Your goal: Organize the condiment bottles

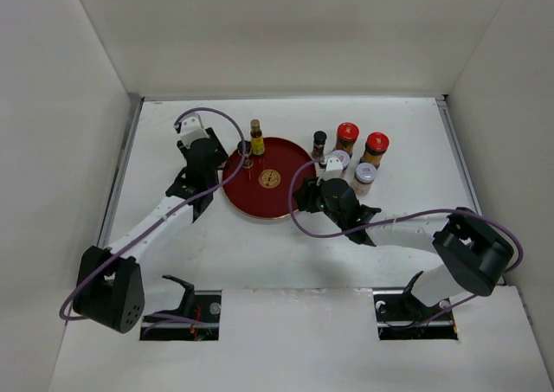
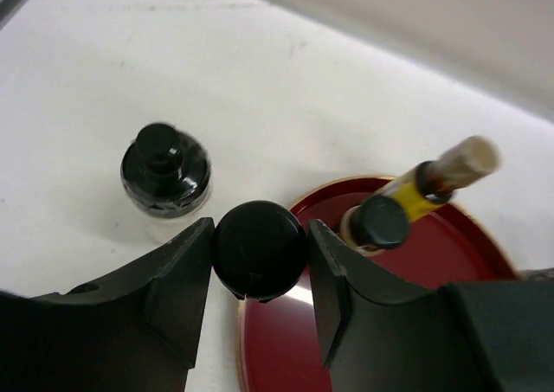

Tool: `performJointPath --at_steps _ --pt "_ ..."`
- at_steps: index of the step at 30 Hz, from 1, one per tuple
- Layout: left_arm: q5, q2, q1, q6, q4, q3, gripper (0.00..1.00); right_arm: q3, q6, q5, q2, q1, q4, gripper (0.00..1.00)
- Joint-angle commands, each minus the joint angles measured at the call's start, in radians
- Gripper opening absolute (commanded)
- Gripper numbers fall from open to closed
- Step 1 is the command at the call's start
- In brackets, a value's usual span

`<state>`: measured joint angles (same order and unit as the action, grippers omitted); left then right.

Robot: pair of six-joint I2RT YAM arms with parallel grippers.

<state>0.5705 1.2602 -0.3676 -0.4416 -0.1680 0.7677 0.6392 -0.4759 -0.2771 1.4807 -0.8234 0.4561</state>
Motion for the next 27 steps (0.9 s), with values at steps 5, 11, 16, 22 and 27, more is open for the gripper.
performJointPath --at_steps 5,11,16,22,27 --pt "-0.009 0.059 -0.089 -0.011 -0.04 0.077 0.27 0.039 0.003 0.006 -0.011 -0.006 0.038 0.54" --pt "-0.001 0.172 -0.115 -0.017 -0.076 0.105 0.27 0.039 0.005 0.003 -0.013 -0.006 0.035 0.54" --pt "0.018 0.226 -0.116 -0.009 -0.093 0.116 0.27 0.037 -0.003 0.01 -0.01 -0.006 0.038 0.54" --pt "0.014 0.277 -0.11 -0.009 -0.143 0.101 0.29 0.037 -0.006 0.012 -0.007 -0.006 0.039 0.54" --pt "0.02 0.283 -0.11 -0.013 -0.136 0.096 0.49 0.036 -0.006 0.013 -0.007 -0.006 0.044 0.54"
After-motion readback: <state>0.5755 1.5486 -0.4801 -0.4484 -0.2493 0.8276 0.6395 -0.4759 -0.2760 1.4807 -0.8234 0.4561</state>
